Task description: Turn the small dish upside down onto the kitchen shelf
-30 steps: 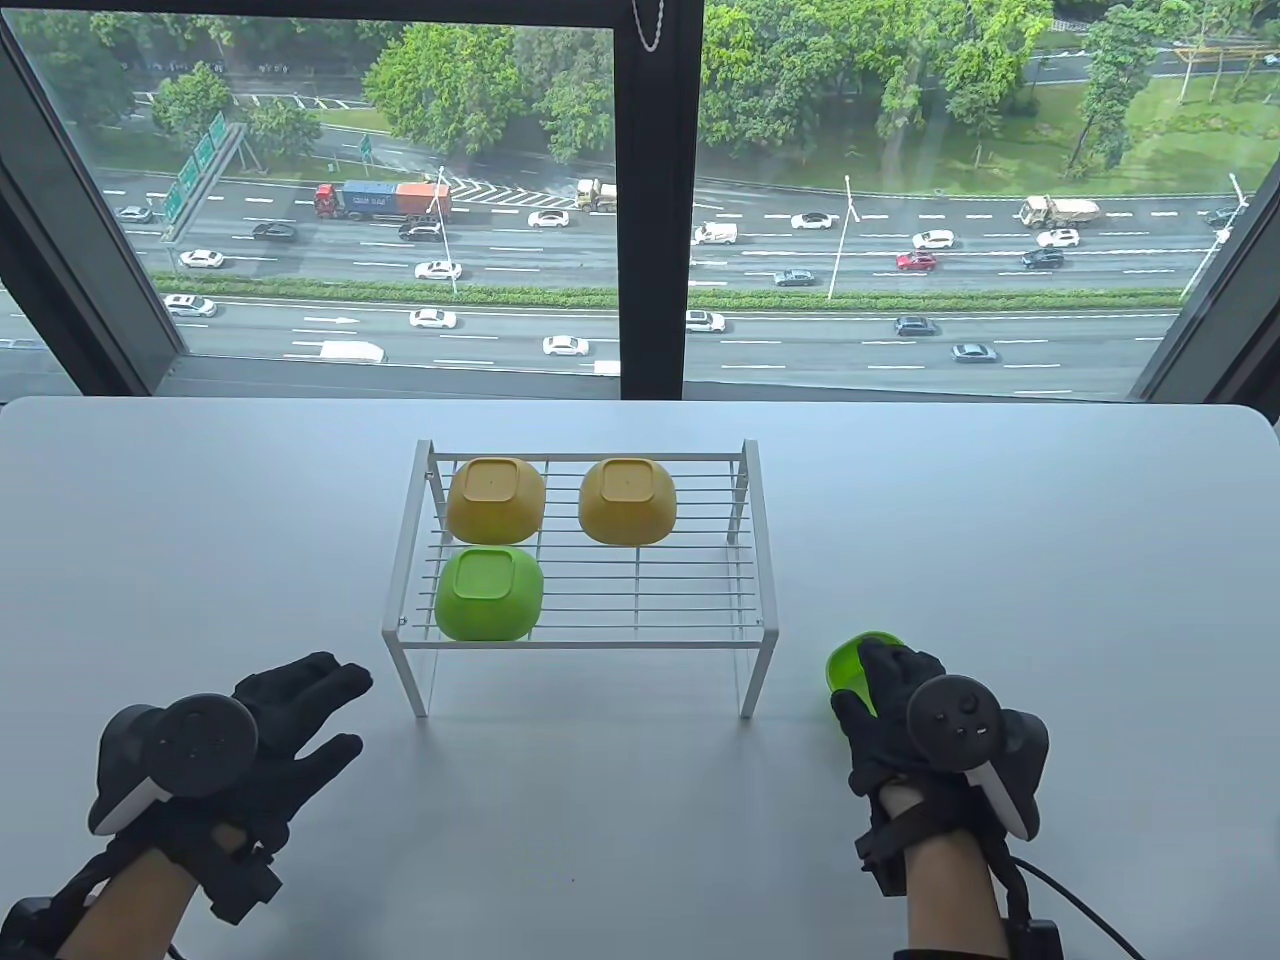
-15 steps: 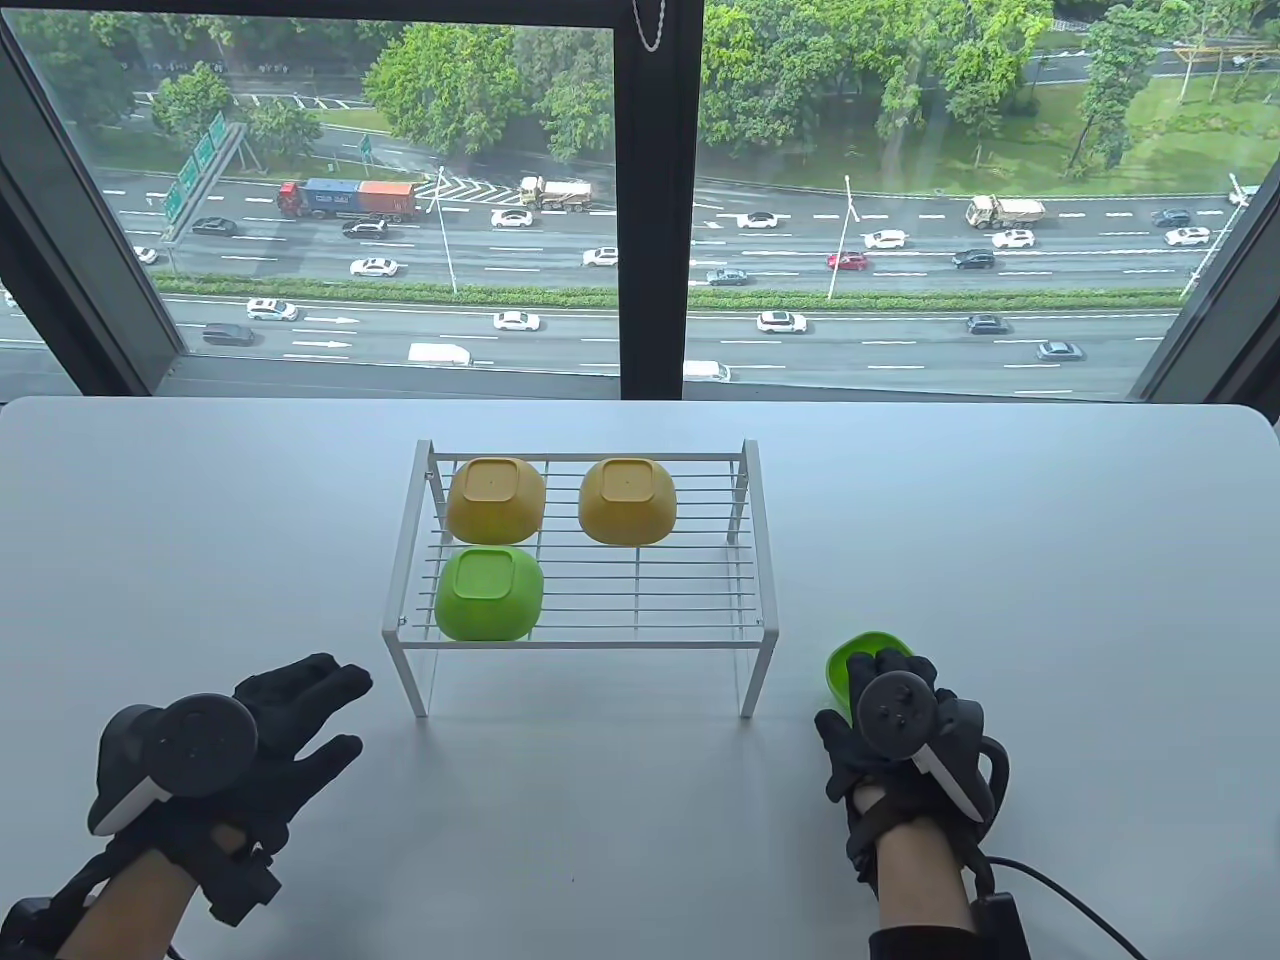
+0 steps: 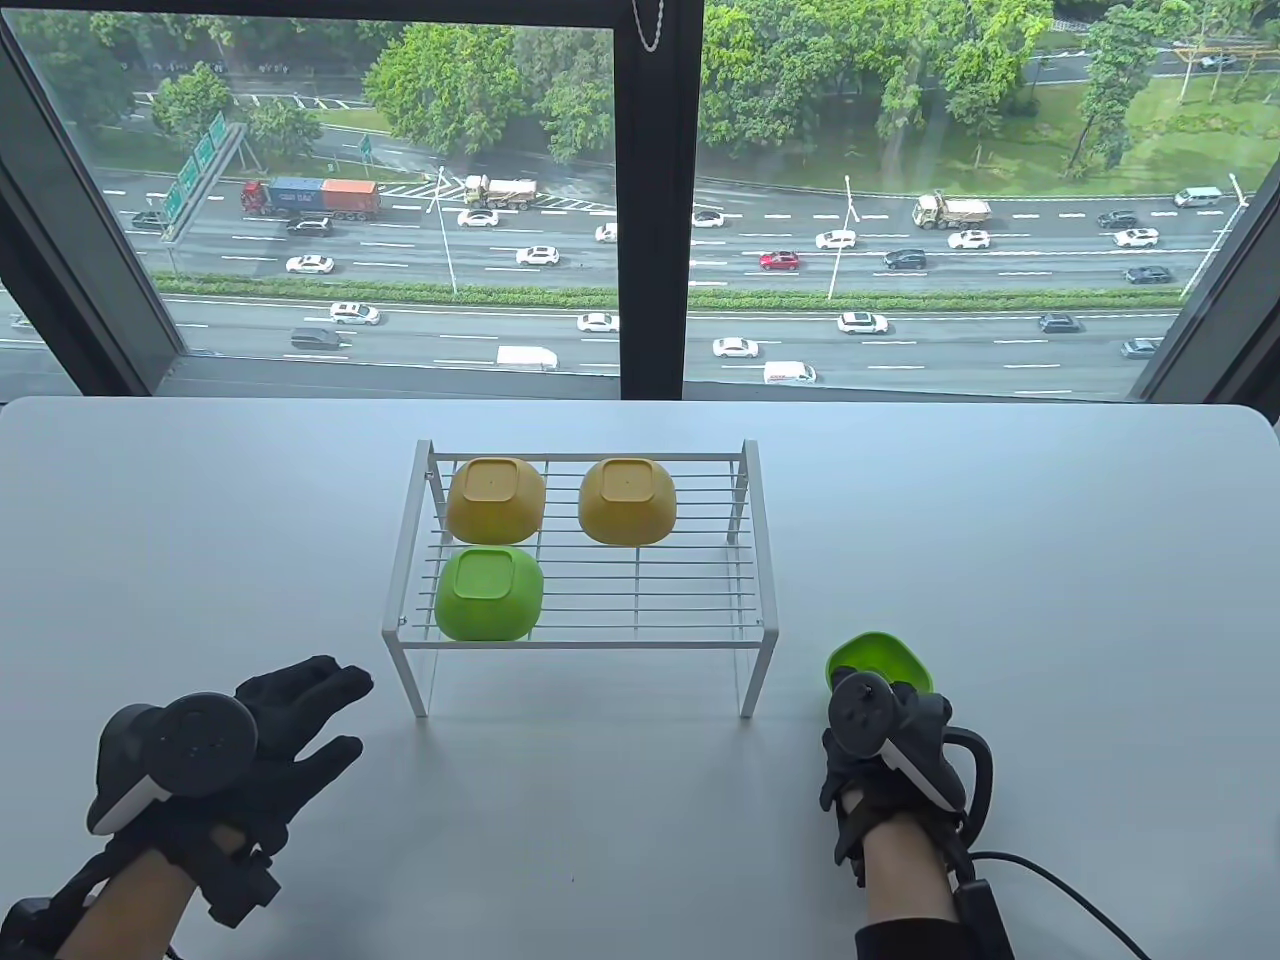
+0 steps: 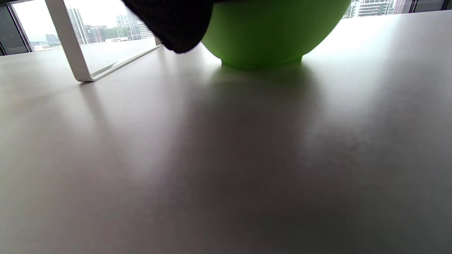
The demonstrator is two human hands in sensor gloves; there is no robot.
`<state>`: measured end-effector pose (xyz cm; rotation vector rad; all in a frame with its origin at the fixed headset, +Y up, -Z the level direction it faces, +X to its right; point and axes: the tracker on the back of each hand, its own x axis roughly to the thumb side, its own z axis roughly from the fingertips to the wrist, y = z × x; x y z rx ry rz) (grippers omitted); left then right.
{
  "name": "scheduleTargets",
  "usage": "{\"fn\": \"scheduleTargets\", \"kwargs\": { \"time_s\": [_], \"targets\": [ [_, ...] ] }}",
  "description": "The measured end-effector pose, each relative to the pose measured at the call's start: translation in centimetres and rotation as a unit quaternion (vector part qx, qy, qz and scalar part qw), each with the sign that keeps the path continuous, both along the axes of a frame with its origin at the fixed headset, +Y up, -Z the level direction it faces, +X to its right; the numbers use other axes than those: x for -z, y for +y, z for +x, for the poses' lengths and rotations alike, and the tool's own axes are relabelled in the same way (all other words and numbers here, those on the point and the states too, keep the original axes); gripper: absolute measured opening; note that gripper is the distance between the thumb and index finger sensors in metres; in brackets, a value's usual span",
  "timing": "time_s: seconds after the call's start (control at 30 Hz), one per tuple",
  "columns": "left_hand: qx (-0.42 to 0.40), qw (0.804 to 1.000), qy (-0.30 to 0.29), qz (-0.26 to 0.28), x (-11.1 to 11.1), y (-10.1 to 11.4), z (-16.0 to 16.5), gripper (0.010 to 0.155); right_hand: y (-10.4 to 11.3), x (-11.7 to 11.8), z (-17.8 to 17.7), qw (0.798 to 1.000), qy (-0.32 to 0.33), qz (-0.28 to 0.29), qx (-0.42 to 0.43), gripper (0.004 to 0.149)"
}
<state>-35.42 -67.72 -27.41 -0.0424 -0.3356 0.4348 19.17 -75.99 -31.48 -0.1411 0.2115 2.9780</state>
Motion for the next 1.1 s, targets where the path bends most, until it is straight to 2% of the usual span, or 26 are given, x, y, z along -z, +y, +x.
{"fn": "scheduleTargets", "kwargs": {
  "time_s": [0.27, 0.33, 0.4, 0.5, 0.57, 1.1],
  "targets": [
    [0.002, 1.0, -0.001, -0.003, 0.0, -0.1, 0.1, 0.069, 0.0, -0.1, -0.1, 0.999, 0.005, 0.019, -0.04, 0.06],
    [0.003, 1.0, -0.001, -0.002, -0.1, -0.1, 0.1, 0.069, 0.6, -0.1, -0.3, 0.997, 0.026, 0.051, -0.055, 0.054],
    [0.005, 1.0, -0.001, 0.002, -0.1, -0.1, 0.1, 0.069, 1.6, -0.2, -0.1, 0.995, 0.021, 0.098, -0.028, 0.05],
    [0.006, 1.0, -0.002, 0.006, -0.1, 0.0, 0.1, 0.069, 2.2, -0.5, 0.3, 0.992, 0.012, 0.127, -0.008, 0.051],
    [0.005, 1.0, -0.002, 0.006, -0.1, 0.0, 0.1, 0.069, 2.2, -0.6, 0.5, 0.993, 0.012, 0.117, -0.01, 0.052],
    [0.005, 1.0, -0.005, 0.0, -0.2, -0.1, 0.2, 0.069, 4.3, -1.2, -0.1, 0.985, 0.024, 0.168, 0.031, 0.052]
  ]
}}
